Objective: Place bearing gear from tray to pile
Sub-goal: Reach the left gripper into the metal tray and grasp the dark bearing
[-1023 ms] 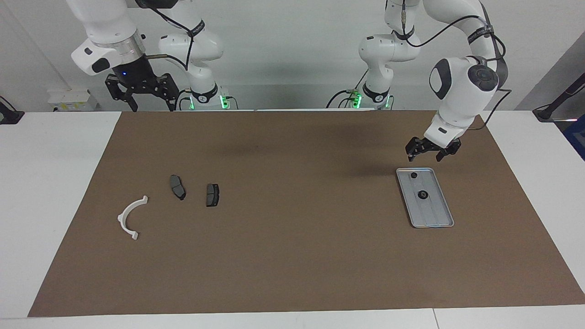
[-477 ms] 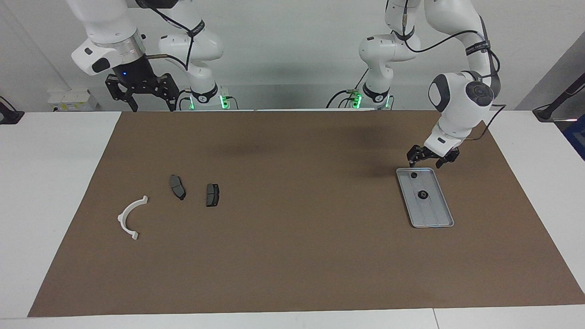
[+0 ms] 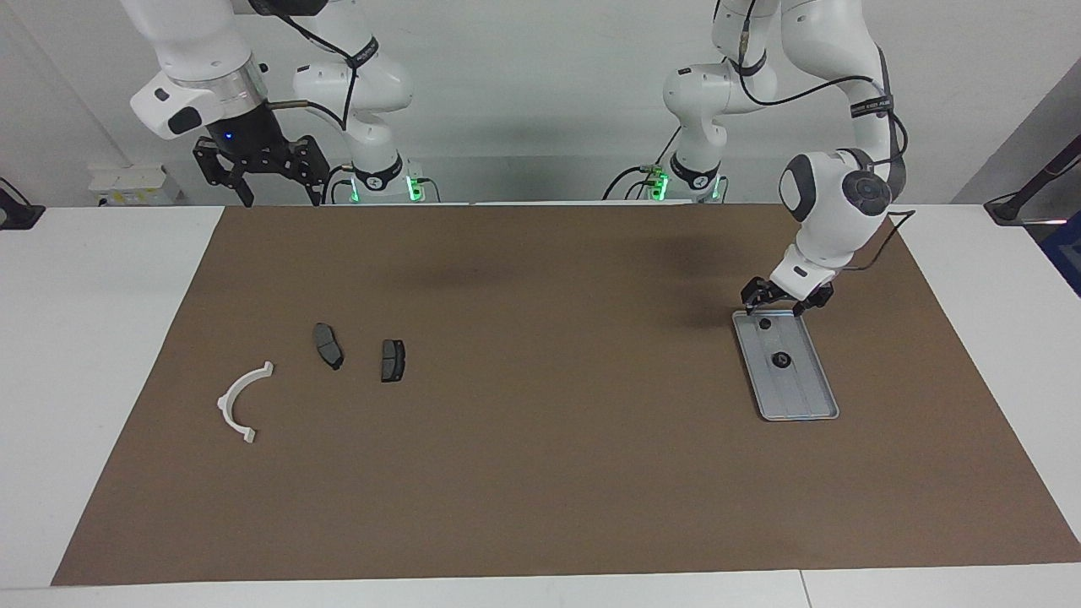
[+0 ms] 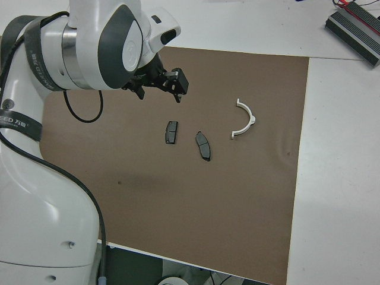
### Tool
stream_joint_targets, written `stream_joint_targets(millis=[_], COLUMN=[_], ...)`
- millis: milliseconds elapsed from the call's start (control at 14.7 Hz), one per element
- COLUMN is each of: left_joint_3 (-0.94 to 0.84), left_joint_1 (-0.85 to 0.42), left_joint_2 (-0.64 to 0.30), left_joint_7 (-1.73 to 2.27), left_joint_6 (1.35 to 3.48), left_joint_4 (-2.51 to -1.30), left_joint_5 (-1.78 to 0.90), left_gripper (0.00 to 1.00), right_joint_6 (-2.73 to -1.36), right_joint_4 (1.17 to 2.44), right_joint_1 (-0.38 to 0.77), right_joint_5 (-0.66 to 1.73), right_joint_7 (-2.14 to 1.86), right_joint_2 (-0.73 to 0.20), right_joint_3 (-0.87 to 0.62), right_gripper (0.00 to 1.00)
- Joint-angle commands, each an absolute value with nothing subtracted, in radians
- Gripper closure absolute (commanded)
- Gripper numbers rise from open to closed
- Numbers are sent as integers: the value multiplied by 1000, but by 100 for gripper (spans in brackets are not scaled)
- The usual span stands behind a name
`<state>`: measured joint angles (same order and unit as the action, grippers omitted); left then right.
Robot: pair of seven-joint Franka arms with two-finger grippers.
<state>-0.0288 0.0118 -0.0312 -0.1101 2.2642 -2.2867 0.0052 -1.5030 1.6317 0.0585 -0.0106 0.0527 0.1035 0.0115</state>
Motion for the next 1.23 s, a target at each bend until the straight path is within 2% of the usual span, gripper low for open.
stream_joint_targets(millis=[0, 477, 955, 1159], left_joint_3=[-32, -32, -31, -31], left_joint_1=[18, 15, 17, 17], left_joint_2=[-35, -71, -75, -74], left_joint_7=[-127, -127, -130, -140], left_joint_6=[2322, 2361, 2364, 2365], left_joint_4=[-2324, -2327, -2332, -2342], left_joint_5=[-8, -8, -8, -8], left_gripper=[0, 0, 0, 0], right_joint_6=[-1516, -1516, -1517, -1577], right_joint_4=[1637, 1637, 1629, 1638], right_joint_1=[46, -1, 0, 2], right_joint_5=[-5, -2, -2, -2], right_joint_7=[64, 46, 48, 48], right_joint_2=[107, 107, 107, 112], right_joint_3=[12, 15, 15, 14], right_gripper=[0, 0, 0, 0])
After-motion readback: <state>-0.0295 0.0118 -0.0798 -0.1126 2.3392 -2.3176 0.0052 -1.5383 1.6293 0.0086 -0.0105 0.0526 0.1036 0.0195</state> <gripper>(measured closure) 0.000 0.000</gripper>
